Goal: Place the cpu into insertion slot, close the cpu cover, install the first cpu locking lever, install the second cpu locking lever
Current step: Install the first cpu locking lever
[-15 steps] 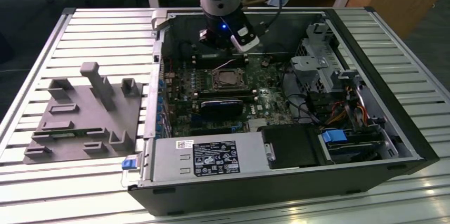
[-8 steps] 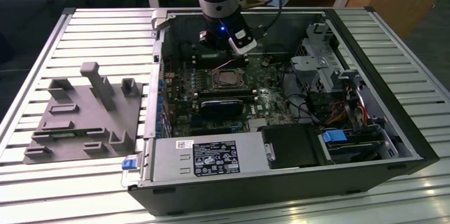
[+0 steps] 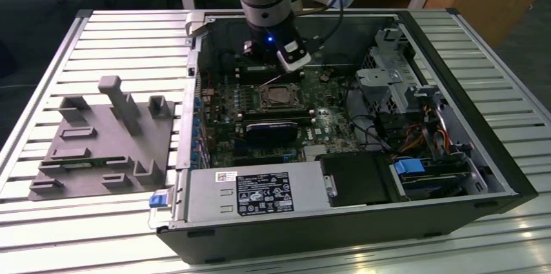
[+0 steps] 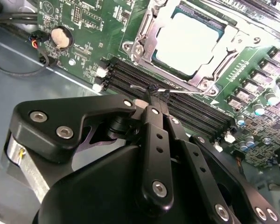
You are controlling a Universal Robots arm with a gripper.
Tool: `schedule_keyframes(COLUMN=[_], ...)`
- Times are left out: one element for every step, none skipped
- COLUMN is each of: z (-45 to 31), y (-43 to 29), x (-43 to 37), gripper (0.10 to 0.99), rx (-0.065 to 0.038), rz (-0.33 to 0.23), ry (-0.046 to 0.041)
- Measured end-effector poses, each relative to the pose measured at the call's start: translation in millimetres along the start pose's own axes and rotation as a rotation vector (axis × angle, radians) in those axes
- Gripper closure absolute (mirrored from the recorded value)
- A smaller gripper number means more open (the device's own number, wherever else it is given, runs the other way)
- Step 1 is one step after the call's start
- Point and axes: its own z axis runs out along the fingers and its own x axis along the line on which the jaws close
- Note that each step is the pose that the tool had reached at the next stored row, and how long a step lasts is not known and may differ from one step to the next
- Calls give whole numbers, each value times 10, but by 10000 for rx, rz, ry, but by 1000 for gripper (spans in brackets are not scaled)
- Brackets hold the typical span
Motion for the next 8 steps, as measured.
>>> schedule_keyframes(z=[6, 11, 16, 21, 26, 31, 34, 38], y=[-2, -3, -5, -6, -8, -9, -11, -12], x=[2, 3, 5, 7, 8, 10, 12, 14], gripper=[984, 984, 984, 984, 984, 984, 984, 984], rx=[7, 13, 18, 24, 30, 35, 41, 44], rz=[35, 67, 100, 130, 163, 192, 218, 242], ry=[-10, -19, -29, -37, -46, -55, -61, -69])
